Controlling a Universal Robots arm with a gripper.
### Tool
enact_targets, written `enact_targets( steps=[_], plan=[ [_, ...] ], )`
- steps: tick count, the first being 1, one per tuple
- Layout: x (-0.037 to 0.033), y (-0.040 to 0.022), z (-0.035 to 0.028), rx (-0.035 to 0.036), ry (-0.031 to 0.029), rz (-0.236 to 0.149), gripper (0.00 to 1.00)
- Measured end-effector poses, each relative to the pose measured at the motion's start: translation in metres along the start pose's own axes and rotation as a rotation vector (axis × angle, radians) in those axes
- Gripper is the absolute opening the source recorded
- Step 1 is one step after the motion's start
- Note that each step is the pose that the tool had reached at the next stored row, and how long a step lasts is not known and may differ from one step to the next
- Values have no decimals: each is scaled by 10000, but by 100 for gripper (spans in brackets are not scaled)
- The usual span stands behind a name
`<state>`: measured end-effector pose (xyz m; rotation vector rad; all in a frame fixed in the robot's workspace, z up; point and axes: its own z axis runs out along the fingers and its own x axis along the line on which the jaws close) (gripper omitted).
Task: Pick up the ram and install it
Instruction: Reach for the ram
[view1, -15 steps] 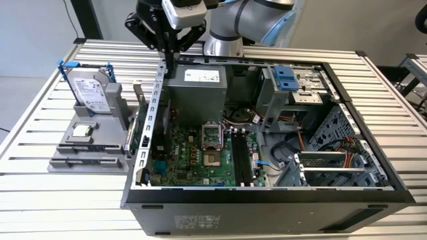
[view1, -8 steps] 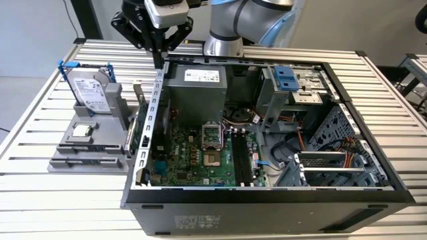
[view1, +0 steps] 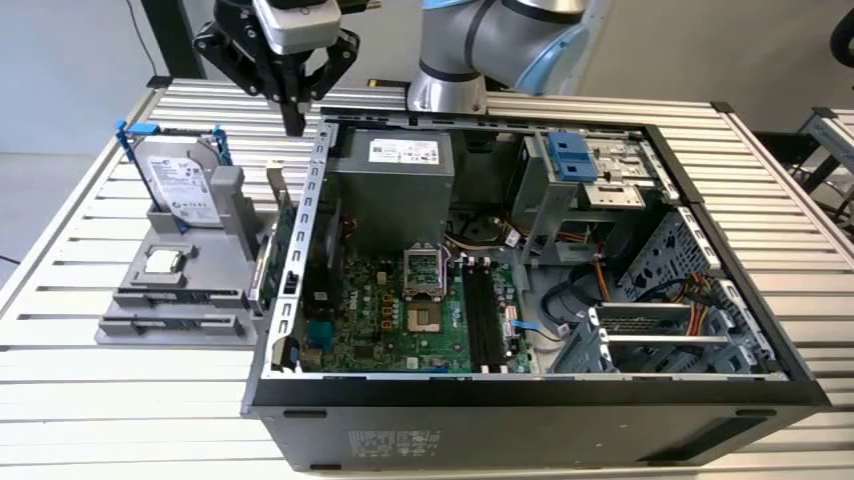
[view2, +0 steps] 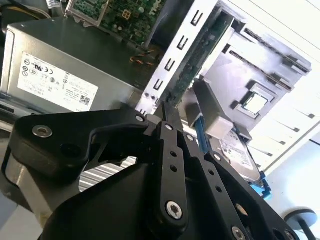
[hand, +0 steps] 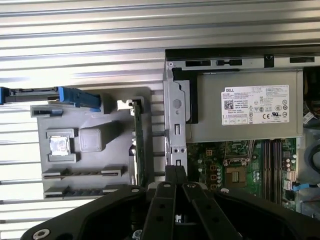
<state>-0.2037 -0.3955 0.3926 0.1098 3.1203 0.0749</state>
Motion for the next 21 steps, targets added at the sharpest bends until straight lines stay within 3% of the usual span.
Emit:
enact_targets(
  steps=[7,21],
  plan=[
    [278,-11,-5,3,42,1,0],
    [876,-40,-13,15,217,10,0]
  ],
)
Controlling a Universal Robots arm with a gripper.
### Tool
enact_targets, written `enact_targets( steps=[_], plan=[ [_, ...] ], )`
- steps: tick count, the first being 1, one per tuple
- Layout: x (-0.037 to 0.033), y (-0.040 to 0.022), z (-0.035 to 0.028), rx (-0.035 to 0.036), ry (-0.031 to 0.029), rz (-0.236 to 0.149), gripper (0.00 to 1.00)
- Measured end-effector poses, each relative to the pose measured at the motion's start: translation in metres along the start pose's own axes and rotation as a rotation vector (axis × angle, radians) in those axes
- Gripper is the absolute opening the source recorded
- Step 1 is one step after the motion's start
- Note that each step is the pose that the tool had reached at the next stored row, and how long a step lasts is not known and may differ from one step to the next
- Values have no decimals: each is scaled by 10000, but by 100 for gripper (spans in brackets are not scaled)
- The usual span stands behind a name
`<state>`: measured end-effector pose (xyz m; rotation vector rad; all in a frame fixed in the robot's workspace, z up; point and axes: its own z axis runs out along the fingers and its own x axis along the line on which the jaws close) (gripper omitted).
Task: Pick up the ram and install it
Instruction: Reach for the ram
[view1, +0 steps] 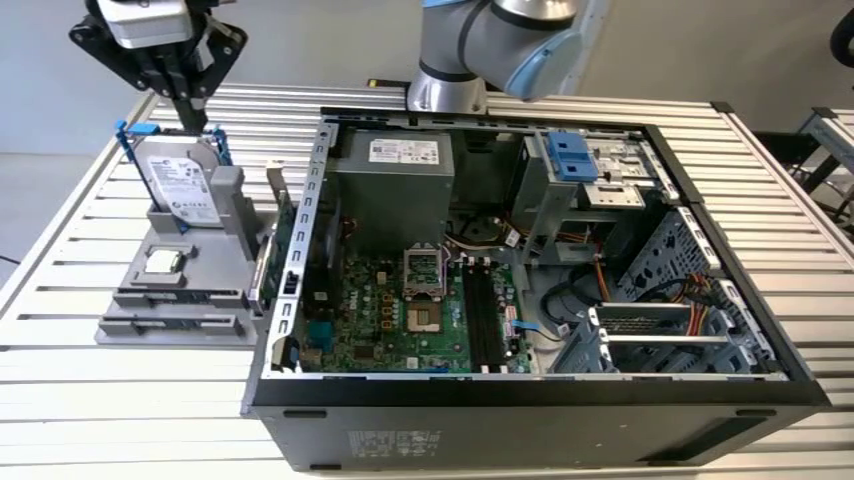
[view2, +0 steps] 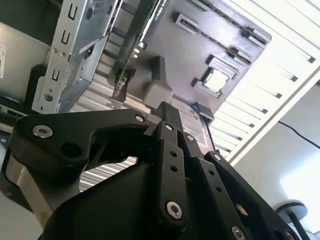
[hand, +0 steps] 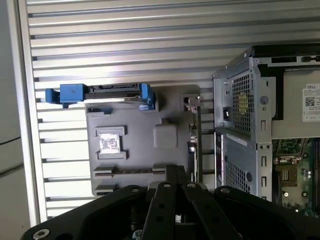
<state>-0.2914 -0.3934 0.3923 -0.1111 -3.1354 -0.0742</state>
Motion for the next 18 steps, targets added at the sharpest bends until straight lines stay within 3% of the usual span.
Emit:
enact_targets(
  steps=[4,9,13,16,18],
  plan=[
    [170,-8,1,4,44,2,0],
    [338,-6,2,4,46,-11,0],
    [413,0,3,4,46,-67,0],
    [420,0,3,3,45,-76,0],
    [435,-38,2,4,41,-75,0]
  ],
)
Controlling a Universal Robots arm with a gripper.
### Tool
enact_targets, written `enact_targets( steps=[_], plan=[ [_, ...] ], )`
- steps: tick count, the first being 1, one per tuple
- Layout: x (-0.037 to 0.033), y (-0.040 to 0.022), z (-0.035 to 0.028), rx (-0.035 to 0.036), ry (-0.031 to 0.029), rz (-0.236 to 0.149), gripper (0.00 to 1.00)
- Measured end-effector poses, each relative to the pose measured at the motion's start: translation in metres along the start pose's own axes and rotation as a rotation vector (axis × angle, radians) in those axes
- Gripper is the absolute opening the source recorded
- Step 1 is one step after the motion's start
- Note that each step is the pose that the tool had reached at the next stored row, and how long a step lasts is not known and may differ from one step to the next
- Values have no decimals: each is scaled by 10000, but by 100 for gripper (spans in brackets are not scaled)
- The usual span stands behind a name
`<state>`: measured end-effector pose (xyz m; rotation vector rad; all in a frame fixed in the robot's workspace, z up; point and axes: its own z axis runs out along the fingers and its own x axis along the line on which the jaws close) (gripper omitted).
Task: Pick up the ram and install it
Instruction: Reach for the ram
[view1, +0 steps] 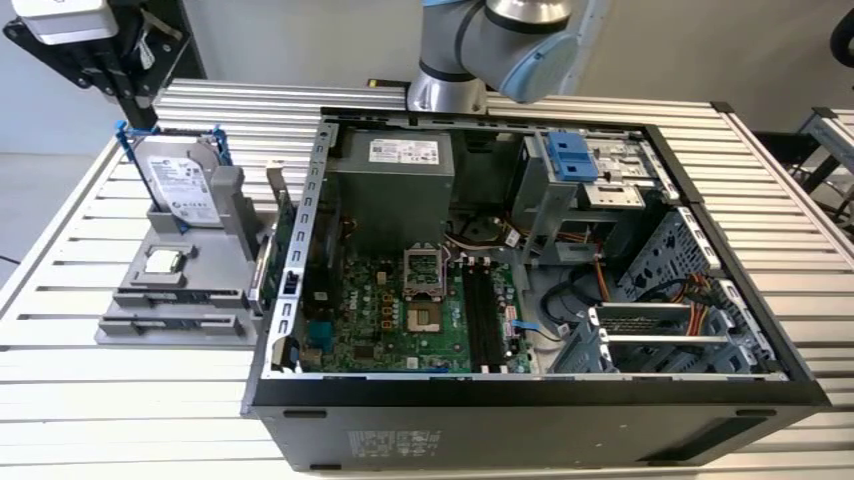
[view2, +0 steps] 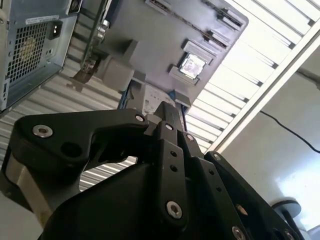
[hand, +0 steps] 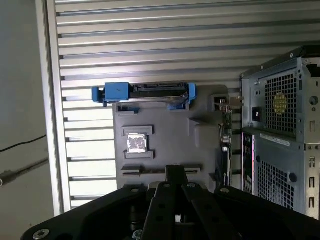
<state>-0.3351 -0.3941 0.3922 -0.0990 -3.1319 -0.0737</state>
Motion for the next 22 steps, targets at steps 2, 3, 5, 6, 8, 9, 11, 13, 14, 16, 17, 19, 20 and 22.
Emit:
enact_targets(
  steps=[2,3,5,6,8,9,11,13,14,16,17,19,20,22],
  plan=[
    [15,-83,-2,-3,-25,-1,0],
    [20,-126,-4,-3,-36,-1,0],
    [26,-218,-7,-3,-49,-3,0],
    [29,-271,-8,-4,-54,-3,0],
    [32,-354,-10,-4,-62,-3,0],
    [34,-402,-11,-4,-67,-3,0],
    [36,-494,-13,-5,-75,-4,0],
    [35,-585,-15,-5,-80,-4,0],
    [33,-615,-16,-6,-104,-16,0],
    [35,-628,-18,-10,-165,-131,0],
    [35,-629,-17,-10,-162,-242,0],
    [40,-629,-16,-11,-157,-375,0],
    [40,-629,-16,-11,-157,-376,0],
    [40,-629,-17,-11,-156,-377,0]
  ],
)
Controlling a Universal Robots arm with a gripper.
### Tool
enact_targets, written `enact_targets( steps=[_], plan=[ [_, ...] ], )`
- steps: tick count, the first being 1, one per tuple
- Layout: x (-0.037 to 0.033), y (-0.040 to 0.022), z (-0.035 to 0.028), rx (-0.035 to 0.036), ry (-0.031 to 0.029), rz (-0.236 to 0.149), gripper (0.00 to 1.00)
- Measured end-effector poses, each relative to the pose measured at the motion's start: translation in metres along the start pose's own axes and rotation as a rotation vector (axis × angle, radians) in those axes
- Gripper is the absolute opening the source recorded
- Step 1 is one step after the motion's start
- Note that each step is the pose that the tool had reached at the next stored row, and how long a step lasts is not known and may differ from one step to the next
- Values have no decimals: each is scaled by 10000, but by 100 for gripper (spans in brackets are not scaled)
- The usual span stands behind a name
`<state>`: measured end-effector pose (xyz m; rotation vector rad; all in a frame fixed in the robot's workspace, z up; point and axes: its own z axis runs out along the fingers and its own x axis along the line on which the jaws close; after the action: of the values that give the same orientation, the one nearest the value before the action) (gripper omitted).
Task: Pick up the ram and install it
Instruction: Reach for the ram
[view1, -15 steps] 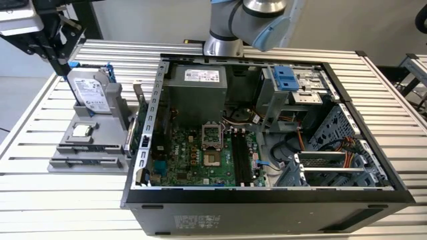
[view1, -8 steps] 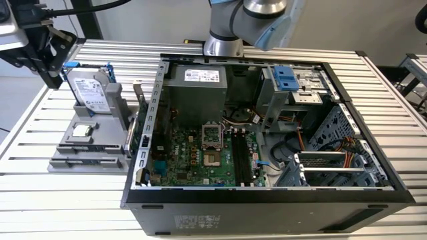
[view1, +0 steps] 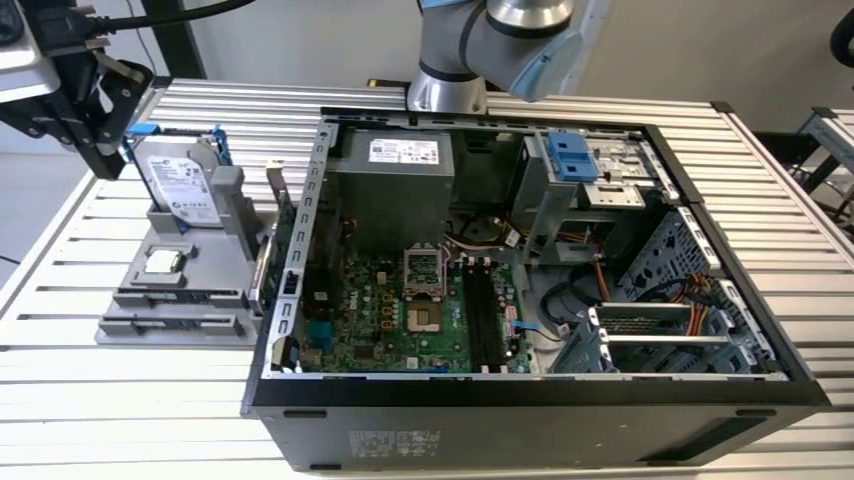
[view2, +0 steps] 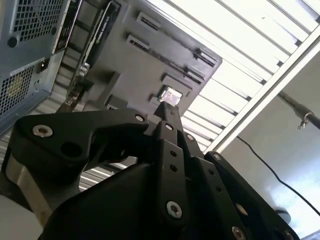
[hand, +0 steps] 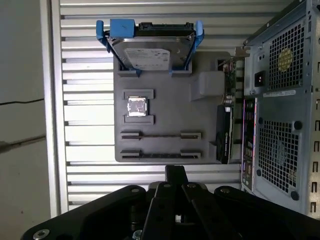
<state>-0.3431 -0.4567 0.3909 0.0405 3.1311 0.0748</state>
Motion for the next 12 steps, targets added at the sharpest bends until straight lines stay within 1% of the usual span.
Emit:
enact_targets(
  steps=[12],
  plan=[
    [1,3,0,0,0,1,0]
  ],
)
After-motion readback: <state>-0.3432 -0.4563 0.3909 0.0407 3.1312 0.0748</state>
